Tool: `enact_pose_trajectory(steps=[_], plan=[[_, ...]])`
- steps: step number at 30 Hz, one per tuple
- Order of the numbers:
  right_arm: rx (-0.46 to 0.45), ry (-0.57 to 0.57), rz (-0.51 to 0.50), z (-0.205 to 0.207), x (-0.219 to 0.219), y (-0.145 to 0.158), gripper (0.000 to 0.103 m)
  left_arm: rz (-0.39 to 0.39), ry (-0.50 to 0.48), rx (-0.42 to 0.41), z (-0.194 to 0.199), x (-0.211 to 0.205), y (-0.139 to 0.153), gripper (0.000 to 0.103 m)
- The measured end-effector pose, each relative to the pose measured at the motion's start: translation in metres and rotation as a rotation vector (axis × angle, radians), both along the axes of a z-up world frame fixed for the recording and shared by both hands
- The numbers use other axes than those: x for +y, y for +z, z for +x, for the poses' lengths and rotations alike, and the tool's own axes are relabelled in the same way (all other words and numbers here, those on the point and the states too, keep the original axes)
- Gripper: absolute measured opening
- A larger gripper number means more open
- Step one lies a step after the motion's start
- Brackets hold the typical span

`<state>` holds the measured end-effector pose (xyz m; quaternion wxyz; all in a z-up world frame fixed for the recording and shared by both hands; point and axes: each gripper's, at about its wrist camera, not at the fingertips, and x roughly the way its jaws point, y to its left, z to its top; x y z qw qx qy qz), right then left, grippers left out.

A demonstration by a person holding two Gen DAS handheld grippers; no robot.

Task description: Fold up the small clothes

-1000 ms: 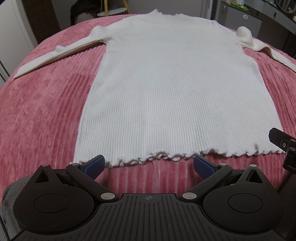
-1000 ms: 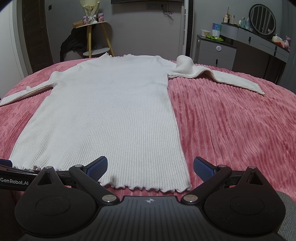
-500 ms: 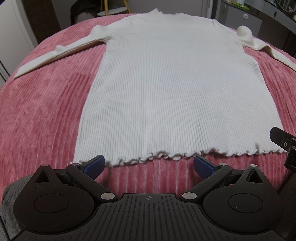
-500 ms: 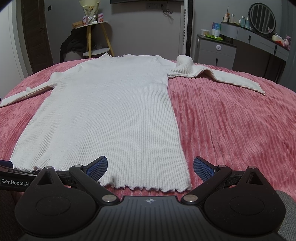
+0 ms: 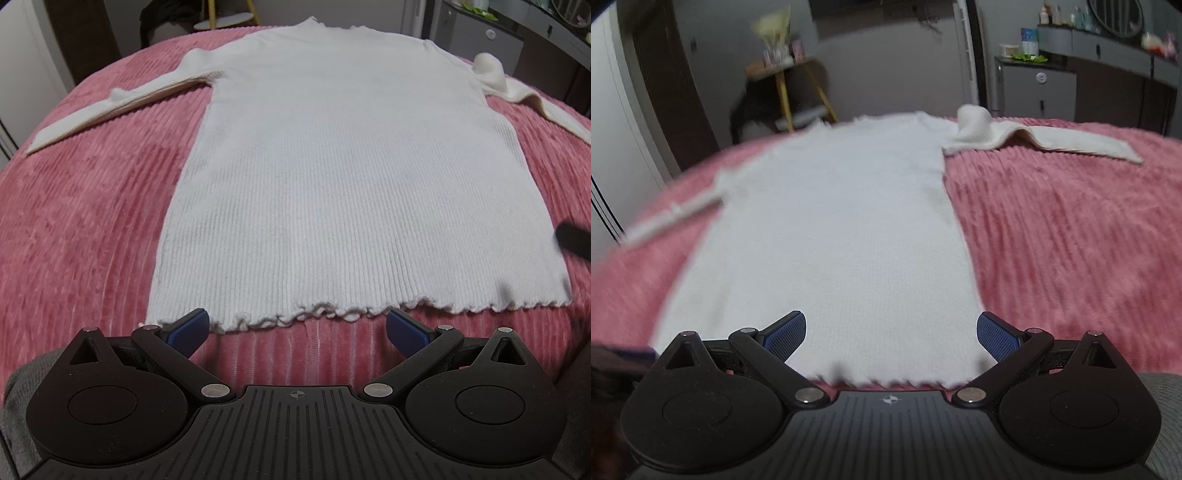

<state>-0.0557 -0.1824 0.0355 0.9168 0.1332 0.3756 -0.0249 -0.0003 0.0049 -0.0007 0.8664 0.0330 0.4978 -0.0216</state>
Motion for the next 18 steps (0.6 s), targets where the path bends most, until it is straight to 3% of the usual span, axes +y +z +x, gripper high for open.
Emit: enact_pose_trajectory(steps=[2,7,9,13,18], plan=[[-0.025,-0.012,0.091,0.003,-0.015,0.004,0.099,-0.001,0.014,-0.005,0.003,0.002,0.003,0.103],[0.042,-0.054,0.410,0.035,-0.078,-0.006,0.099,0.031,0.029,-0.060,0.011,0.001,0.017,0.103],[0.015,-0.125,0.503,0.046,-0.114,-0.008,0.099,0.047,0.038,-0.087,0.021,0.000,0.021,0.103],[-0.055,-0.347,0.506,0.069,-0.192,-0.011,0.099,0.061,0.088,-0.109,0.059,-0.001,0.024,0.103],[-0.058,-0.596,0.605,0.096,-0.289,-0.039,0.099,0.026,0.160,-0.167,0.108,-0.007,0.022,0.103]])
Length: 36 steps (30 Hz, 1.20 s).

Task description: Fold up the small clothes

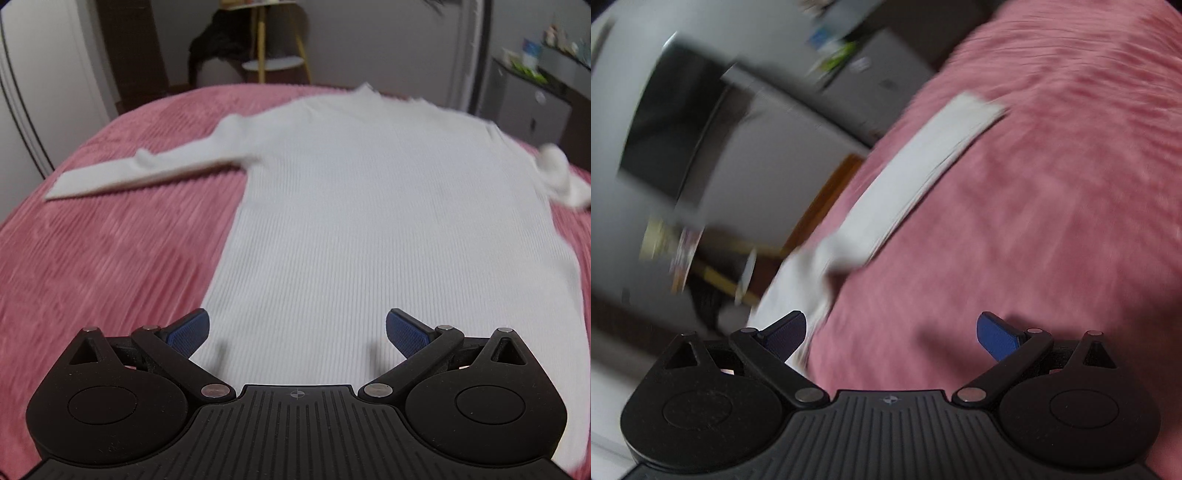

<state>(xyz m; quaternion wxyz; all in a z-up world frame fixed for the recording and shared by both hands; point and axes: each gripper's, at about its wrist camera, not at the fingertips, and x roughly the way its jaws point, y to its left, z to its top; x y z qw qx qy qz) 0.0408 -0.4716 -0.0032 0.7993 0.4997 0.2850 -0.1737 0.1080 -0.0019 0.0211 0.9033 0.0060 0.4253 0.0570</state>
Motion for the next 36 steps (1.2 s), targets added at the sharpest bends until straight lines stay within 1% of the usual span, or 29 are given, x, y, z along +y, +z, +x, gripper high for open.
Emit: enact_pose_trajectory(steps=[1,2,3,5,6,7,9,11,12,13,15,17,18,20,22,25,27,29,30,32,34,36], plan=[[-0.002,-0.047,0.010,0.004,-0.016,-0.005,0.098,-0.006,0.009,-0.016,0.009,-0.002,-0.002,0.103],[-0.004,-0.084,0.021,0.010,-0.030,-0.010,0.090,-0.009,0.017,-0.028,0.017,-0.005,-0.006,0.103],[-0.005,-0.122,0.032,0.014,-0.042,-0.015,0.084,-0.008,0.026,-0.036,0.024,-0.007,-0.010,0.103],[-0.001,-0.176,0.054,0.026,-0.064,-0.026,0.067,-0.010,0.034,-0.032,0.039,-0.011,-0.020,0.103],[0.006,-0.196,0.064,0.032,-0.074,-0.031,0.061,-0.011,0.037,-0.027,0.044,-0.013,-0.025,0.103],[0.007,-0.214,0.075,0.039,-0.084,-0.035,0.051,-0.012,0.036,-0.026,0.046,-0.014,-0.029,0.103],[0.000,-0.245,0.094,0.049,-0.096,-0.044,0.048,-0.011,0.031,-0.015,0.049,-0.016,-0.040,0.103],[-0.011,-0.267,0.085,0.058,-0.110,-0.047,0.044,-0.014,0.027,-0.007,0.048,-0.014,-0.049,0.103],[-0.013,-0.277,0.078,0.062,-0.117,-0.048,0.043,-0.025,0.026,-0.017,0.047,-0.012,-0.051,0.103],[-0.015,-0.285,0.075,0.066,-0.122,-0.049,0.040,-0.036,0.026,-0.030,0.045,-0.009,-0.053,0.103],[-0.012,-0.299,0.066,0.075,-0.129,-0.052,0.030,-0.052,0.025,-0.047,0.043,-0.007,-0.056,0.103],[0.008,-0.301,0.042,0.082,-0.134,-0.053,0.010,-0.058,0.023,-0.055,0.043,-0.006,-0.057,0.103],[0.021,-0.299,0.026,0.084,-0.137,-0.051,0.007,-0.059,0.021,-0.057,0.042,-0.006,-0.057,0.103],[0.046,-0.284,-0.040,0.086,-0.132,-0.038,0.006,-0.068,0.021,-0.050,0.044,-0.005,-0.057,0.103],[0.083,-0.242,-0.184,0.093,-0.121,-0.020,0.006,-0.077,0.023,-0.042,0.045,-0.004,-0.057,0.103],[0.108,-0.127,-0.452,0.108,-0.085,0.013,0.006,-0.071,0.018,-0.042,0.045,-0.003,-0.056,0.103],[0.073,-0.016,-0.614,0.120,-0.050,0.035,0.006,-0.064,0.022,-0.041,0.046,-0.003,-0.052,0.103],[0.014,0.107,-0.741,0.132,-0.006,0.053,0.006,-0.046,0.032,-0.050,0.045,-0.002,-0.047,0.103],[-0.023,0.177,-0.783,0.139,0.017,0.059,0.006,-0.040,0.038,-0.064,0.044,-0.001,-0.043,0.103],[-0.101,0.306,-0.837,0.149,0.066,0.067,0.006,-0.057,0.037,-0.099,0.042,0.005,-0.032,0.103],[-0.176,0.430,-0.845,0.157,0.113,0.068,0.006,-0.093,0.038,-0.120,0.042,0.010,-0.023,0.103],[-0.214,0.514,-0.831,0.162,0.153,0.061,0.006,-0.127,0.029,-0.129,0.044,0.014,-0.015,0.103]])
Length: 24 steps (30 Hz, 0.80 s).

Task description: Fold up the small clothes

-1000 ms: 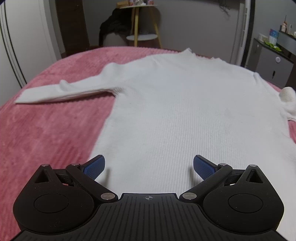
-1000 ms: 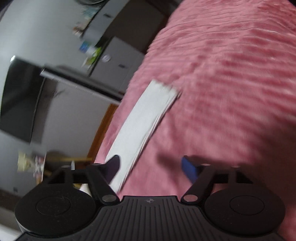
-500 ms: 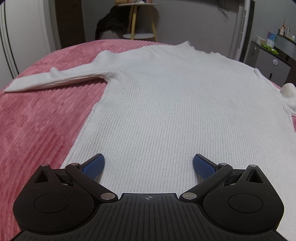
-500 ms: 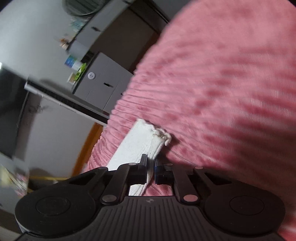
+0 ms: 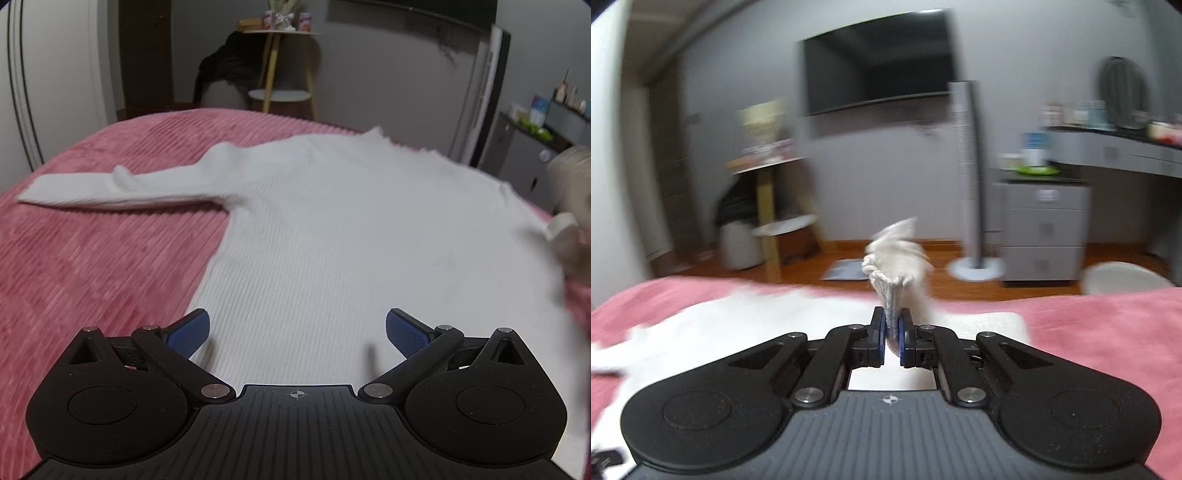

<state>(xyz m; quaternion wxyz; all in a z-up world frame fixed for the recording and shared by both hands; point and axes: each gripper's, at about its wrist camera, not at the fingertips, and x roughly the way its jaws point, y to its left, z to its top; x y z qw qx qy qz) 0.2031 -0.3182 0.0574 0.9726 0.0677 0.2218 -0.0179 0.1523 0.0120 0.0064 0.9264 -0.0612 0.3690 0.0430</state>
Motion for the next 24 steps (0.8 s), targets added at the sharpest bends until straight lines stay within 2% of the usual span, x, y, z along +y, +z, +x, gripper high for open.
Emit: enact_pose_trajectory(steps=[1,2,3,4,8,10,12,13,14,15,18,21,24], plan=[[0.025,0.025,0.004,0.003,0.018,-0.007,0.013,-0.016,-0.007,-0.004,0.002,0.001,0.004,0.103],[0.075,0.043,0.013,0.009,0.030,-0.016,0.031,-0.032,-0.017,-0.010,0.004,0.002,0.008,0.103],[0.140,0.041,0.025,0.013,0.039,-0.026,0.039,-0.048,-0.024,-0.017,0.008,0.003,0.012,0.103],[0.170,0.013,0.042,0.011,0.042,-0.034,0.041,-0.067,-0.033,-0.023,0.011,0.001,0.015,0.103],[0.153,-0.164,0.113,-0.016,0.020,-0.041,0.041,-0.209,-0.113,-0.031,0.042,-0.017,0.026,0.103],[0.176,-0.264,0.133,-0.017,-0.005,-0.036,0.041,-0.299,-0.156,-0.001,0.063,-0.037,0.025,0.103],[0.144,-0.327,0.180,-0.026,-0.024,-0.028,0.041,-0.373,-0.214,0.044,0.084,-0.061,0.019,0.099],[0.121,-0.342,0.192,-0.032,-0.032,-0.028,0.040,-0.391,-0.242,0.068,0.093,-0.074,0.014,0.085],[0.103,-0.350,0.189,-0.037,-0.037,-0.030,0.041,-0.396,-0.262,0.107,0.103,-0.086,0.009,0.067],[0.096,-0.353,0.172,-0.041,-0.040,-0.037,0.040,-0.400,-0.276,0.149,0.112,-0.098,0.002,0.062],[0.132,-0.358,0.132,-0.035,-0.046,-0.052,0.040,-0.463,-0.292,0.223,0.133,-0.115,-0.018,0.061],[0.131,-0.354,0.208,-0.036,-0.055,-0.055,0.040,-0.544,-0.263,0.265,0.144,-0.122,-0.032,0.058],[0.125,-0.342,0.229,-0.033,-0.058,-0.064,0.040,-0.549,-0.255,0.279,0.149,-0.133,-0.039,0.045]])
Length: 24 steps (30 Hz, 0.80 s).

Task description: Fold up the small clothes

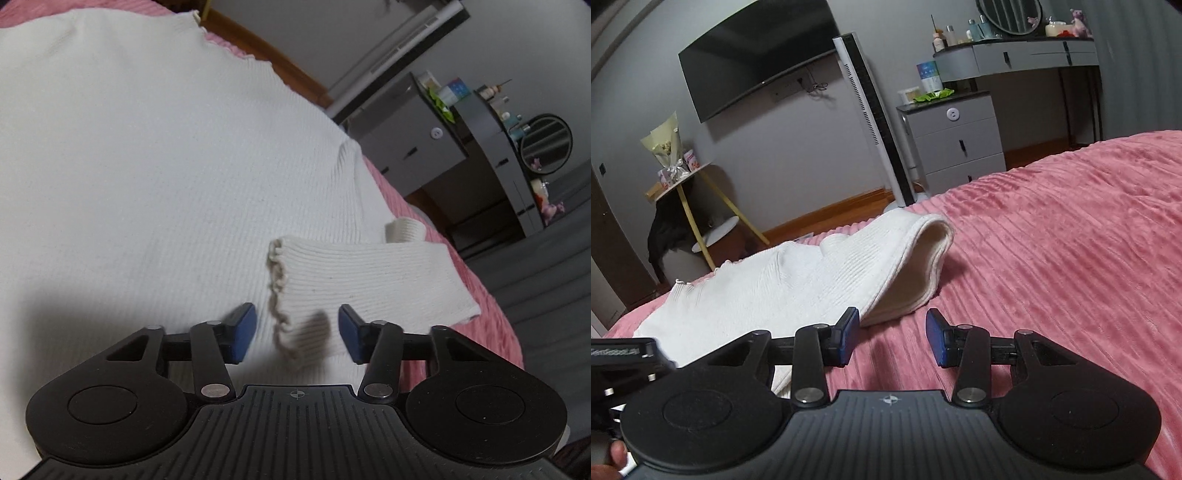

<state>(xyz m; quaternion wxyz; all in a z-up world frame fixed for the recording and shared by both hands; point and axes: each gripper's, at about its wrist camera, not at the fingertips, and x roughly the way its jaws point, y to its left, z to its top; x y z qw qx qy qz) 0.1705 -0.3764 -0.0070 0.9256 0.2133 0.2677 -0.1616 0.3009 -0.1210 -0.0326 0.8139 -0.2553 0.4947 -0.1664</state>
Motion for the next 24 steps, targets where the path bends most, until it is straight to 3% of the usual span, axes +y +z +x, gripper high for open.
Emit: enact_pose_trajectory(steps=[2,5,10,15,21,24], plan=[[0.002,0.004,0.017,0.002,-0.002,-0.004,0.040,0.014,0.007,0.005,0.000,-0.005,-0.002,0.021],[0.003,-0.002,0.056,0.003,-0.003,-0.006,0.040,-0.019,0.009,0.019,0.003,-0.003,0.001,0.010],[-0.011,-0.009,0.070,0.003,-0.009,-0.008,0.040,0.089,-0.041,-0.079,0.007,0.002,0.031,0.008],[-0.034,0.014,0.114,0.005,-0.007,-0.009,0.040,0.293,-0.003,-0.243,0.012,0.044,0.075,0.008],[-0.067,0.079,0.241,0.013,-0.004,-0.012,0.040,0.511,0.122,-0.246,0.022,0.111,0.071,0.008],[-0.075,0.101,0.311,0.018,-0.006,-0.018,0.040,0.516,0.151,-0.183,0.029,0.132,0.053,0.008]])
